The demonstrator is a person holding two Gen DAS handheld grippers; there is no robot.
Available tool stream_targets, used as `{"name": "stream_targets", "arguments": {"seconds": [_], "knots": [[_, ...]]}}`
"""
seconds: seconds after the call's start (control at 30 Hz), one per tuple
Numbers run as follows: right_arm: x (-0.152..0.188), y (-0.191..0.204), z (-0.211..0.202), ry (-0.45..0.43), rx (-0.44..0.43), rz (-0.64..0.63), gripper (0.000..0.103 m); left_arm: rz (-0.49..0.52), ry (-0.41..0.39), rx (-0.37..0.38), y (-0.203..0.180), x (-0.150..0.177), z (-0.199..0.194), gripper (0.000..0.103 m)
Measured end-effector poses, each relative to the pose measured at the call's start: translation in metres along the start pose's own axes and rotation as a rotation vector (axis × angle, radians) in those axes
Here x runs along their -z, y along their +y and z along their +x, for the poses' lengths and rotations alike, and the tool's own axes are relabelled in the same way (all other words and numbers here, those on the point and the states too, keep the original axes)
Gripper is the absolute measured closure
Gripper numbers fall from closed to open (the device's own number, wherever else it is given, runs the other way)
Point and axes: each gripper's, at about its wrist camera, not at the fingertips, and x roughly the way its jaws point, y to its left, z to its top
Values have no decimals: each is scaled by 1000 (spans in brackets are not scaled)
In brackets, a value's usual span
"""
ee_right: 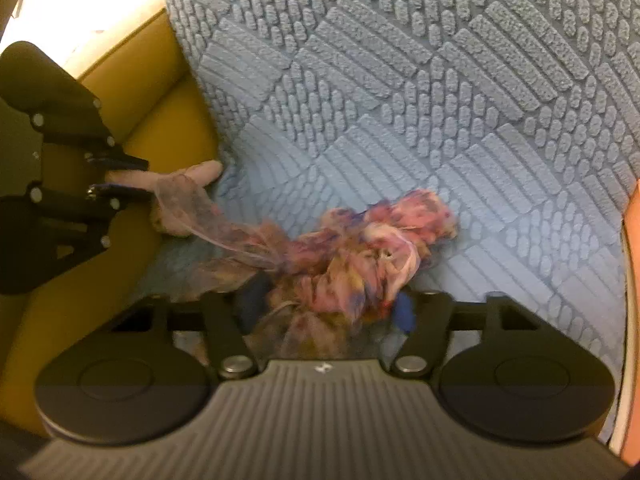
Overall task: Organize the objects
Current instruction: 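Grasp the pink plush toy with the left tool while the right tool grasps the ribbon bow, then lift the pink plush and ribbon bow and carry both over the box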
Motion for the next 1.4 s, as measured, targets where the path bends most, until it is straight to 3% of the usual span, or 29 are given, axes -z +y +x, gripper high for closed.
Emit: {"name": "stream_targets", "arguments": {"seconds": [0.07, 0.23, 0.47, 0.63, 1.1, 1.4], "knots": [[-2, 2, -3, -1, -14, 11, 72, -28, -19, -2, 2, 1, -7, 89], [-6, 6, -17, -12, 6, 20, 90, -193, -88, 16, 18, 2, -29, 90], [1, -4, -58, -48, 8, 62, 90, -386, -168, 65, 29, 8, -71, 90], [12, -8, -94, -68, 9, 82, 90, -571, -199, 142, 27, 17, -89, 90], [81, -6, -173, -15, 77, 154, 90, -1092, -239, 381, -67, 74, -120, 90], [93, 3, -203, -13, 123, 139, 90, -1199, -280, 461, -85, 94, -142, 90]]}}
